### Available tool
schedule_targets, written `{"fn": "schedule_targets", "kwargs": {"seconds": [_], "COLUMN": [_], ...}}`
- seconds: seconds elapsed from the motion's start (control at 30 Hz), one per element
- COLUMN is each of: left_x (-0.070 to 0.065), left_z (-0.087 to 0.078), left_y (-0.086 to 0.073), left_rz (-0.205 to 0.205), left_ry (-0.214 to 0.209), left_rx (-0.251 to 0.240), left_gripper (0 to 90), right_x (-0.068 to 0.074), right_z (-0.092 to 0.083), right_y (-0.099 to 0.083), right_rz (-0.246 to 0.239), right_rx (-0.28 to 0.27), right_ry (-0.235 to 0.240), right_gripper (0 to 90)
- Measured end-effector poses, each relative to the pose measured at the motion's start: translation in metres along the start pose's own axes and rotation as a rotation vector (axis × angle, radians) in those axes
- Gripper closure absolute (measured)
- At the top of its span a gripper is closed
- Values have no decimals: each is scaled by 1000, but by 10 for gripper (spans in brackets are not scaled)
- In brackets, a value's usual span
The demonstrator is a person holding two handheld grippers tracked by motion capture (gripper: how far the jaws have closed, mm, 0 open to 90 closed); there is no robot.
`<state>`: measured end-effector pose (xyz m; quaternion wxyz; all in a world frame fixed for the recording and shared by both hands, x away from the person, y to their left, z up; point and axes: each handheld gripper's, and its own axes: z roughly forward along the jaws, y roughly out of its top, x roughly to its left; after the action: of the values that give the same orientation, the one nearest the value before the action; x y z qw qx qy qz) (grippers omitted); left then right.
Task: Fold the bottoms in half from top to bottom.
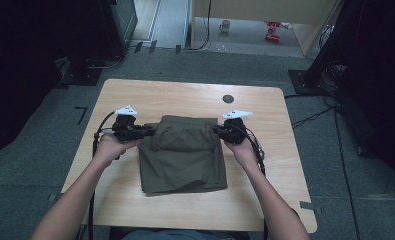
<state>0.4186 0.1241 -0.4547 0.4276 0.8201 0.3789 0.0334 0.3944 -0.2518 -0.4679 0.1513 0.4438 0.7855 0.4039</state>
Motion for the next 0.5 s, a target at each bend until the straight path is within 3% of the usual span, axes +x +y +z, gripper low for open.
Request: {"fn": "schedule_targets", "kwargs": {"seconds": [0.2,0.37,0.5], "left_x": [16,23,24], "left_z": [23,42,55], "left_y": [4,8,2], "left_rz": [-2,-17,-10], "left_ry": [43,33,36], "left_rx": [28,48,95], "left_gripper": [894,900,900], "right_x": [-10,-21,-23], "right_z": [15,30,38], "right_y": [-1,3,-1], "right_rz": [32,80,86], "right_rx": [29,54,82], "right_ry": [-7,4,3], "right_gripper": [897,900,900]}}
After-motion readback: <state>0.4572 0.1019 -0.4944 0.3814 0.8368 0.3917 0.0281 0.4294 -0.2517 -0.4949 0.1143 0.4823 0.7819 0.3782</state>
